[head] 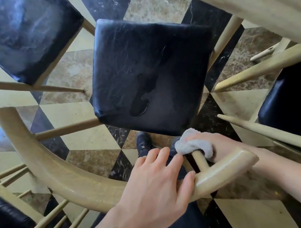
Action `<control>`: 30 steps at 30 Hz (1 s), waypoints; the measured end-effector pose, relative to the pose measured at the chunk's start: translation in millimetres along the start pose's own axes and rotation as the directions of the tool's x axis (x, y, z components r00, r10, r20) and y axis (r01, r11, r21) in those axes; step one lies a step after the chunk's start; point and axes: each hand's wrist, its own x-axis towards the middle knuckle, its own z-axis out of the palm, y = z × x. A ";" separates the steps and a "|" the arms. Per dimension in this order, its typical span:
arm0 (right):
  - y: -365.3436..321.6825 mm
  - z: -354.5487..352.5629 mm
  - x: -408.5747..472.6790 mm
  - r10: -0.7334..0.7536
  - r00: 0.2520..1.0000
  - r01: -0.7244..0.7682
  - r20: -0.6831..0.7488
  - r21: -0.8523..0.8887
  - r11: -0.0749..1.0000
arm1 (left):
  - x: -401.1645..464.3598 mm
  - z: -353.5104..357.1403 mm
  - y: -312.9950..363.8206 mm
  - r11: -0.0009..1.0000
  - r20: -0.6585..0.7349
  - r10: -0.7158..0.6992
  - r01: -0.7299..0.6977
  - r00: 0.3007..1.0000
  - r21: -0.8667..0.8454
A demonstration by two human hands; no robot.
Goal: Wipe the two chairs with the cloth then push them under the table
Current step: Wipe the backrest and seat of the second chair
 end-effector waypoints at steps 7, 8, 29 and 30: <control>-26.4 -89.9 17.9 0.255 0.967 -0.255 0.022 0.154 0.955 | 26.6 -9.2 -29.3 0.984 0.227 -0.108 0.136 0.968 -0.114; -32.1 -102.6 19.3 0.272 0.961 -0.257 -0.042 0.219 0.941 | 40.0 -15.2 -42.5 0.984 0.227 -0.122 0.147 0.966 -0.097; -244.6 -155.5 349.0 -0.037 0.785 -0.175 -0.619 -0.279 0.944 | 243.0 -45.1 -267.1 0.979 0.119 -0.179 0.165 0.977 0.118; -245.0 -150.7 356.8 -0.022 0.775 -0.200 -0.631 -0.278 0.940 | 244.4 -46.6 -269.1 0.981 0.133 -0.182 0.170 0.974 0.092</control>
